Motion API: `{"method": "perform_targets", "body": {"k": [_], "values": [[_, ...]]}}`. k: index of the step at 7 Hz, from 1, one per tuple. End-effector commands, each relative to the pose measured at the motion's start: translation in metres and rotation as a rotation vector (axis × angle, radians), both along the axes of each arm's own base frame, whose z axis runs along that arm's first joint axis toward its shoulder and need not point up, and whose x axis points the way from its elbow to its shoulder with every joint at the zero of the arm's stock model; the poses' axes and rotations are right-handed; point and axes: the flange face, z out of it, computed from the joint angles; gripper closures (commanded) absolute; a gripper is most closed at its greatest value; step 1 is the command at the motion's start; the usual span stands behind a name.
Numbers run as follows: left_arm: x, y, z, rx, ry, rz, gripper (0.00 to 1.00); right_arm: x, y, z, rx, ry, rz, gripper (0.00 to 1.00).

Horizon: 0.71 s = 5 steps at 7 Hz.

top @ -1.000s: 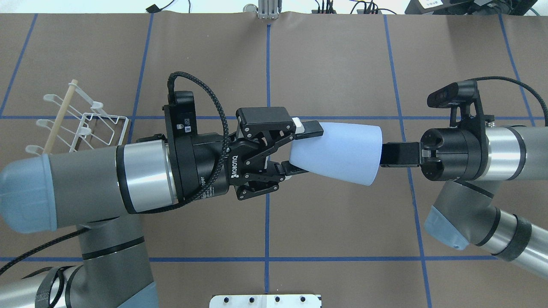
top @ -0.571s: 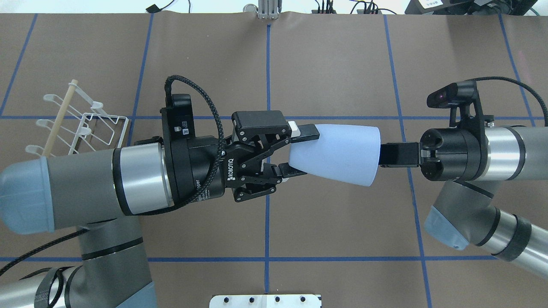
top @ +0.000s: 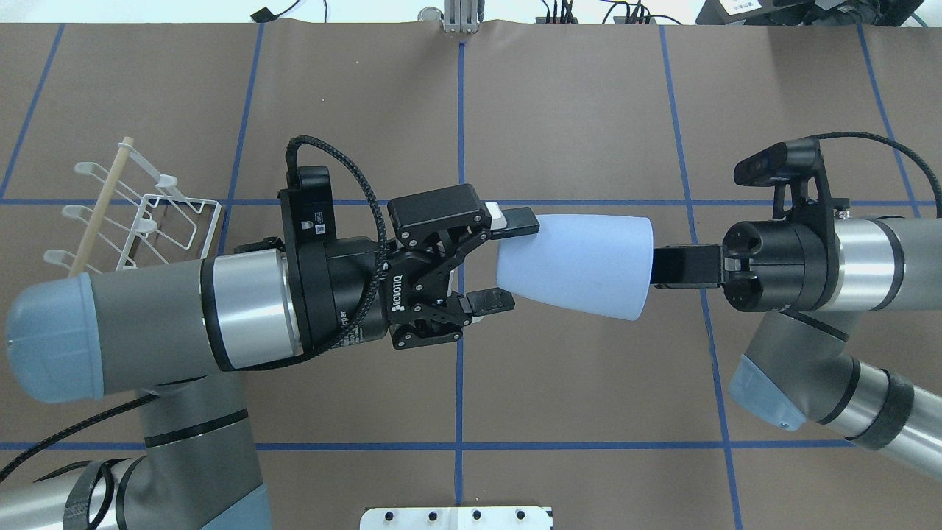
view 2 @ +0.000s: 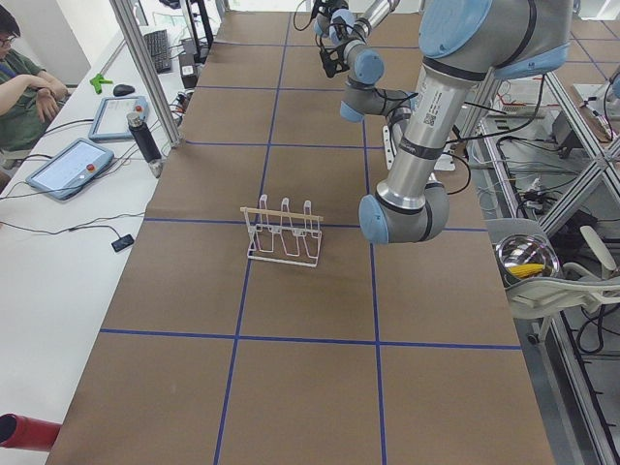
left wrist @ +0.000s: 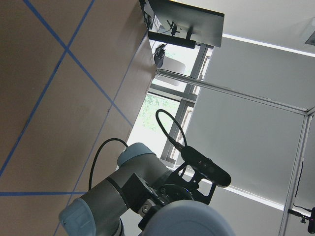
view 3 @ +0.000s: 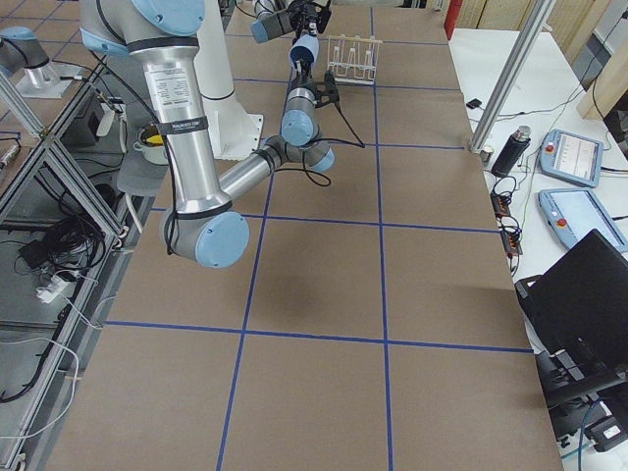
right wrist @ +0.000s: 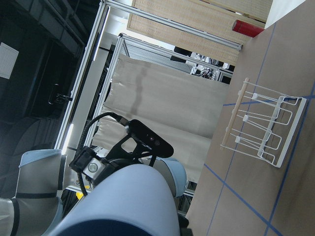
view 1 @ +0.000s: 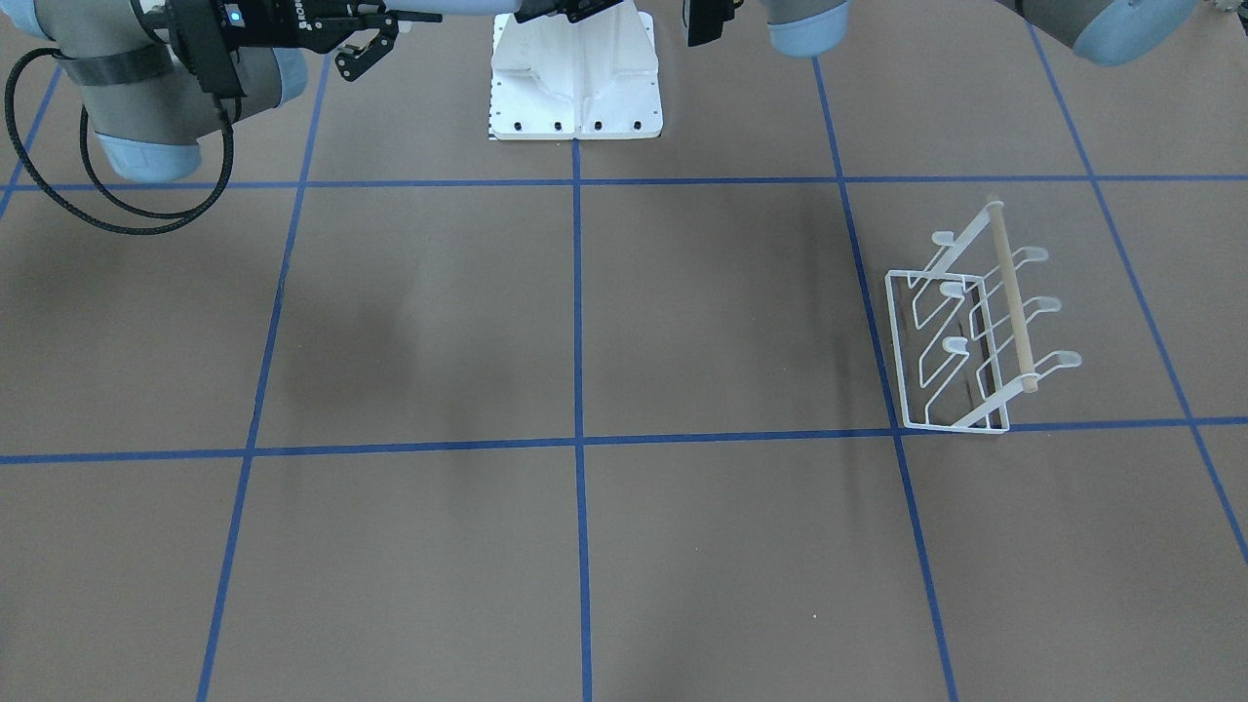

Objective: Hang cup on cup holder
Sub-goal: 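Hold the cup with the left gripper and open the right gripper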

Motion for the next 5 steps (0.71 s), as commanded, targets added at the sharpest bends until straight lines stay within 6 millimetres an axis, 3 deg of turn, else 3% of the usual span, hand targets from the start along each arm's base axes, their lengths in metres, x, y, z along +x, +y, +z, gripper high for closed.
{"method": "perform_targets", "body": {"k": [1,2,3,5], "values": [[-0.0016,0.0007,-0.0035,0.002,0.010,0.002,0.20,-0.0005,-0.0013,-0.0004,-0.017,-0.012,0.016,1.00],[-0.0026,0.0019,-0.0050,0.004,0.015,0.003,0.10,-0.0010,-0.0009,-0.0004,-0.017,-0.012,0.015,1.00],[-0.0034,0.0021,-0.0061,0.003,0.018,0.003,0.07,-0.0015,-0.0004,-0.0004,-0.017,-0.012,0.013,1.00],[-0.0042,0.0026,-0.0065,0.005,0.021,0.004,0.12,-0.0021,0.0008,-0.0009,-0.016,-0.013,0.010,1.00]]}}
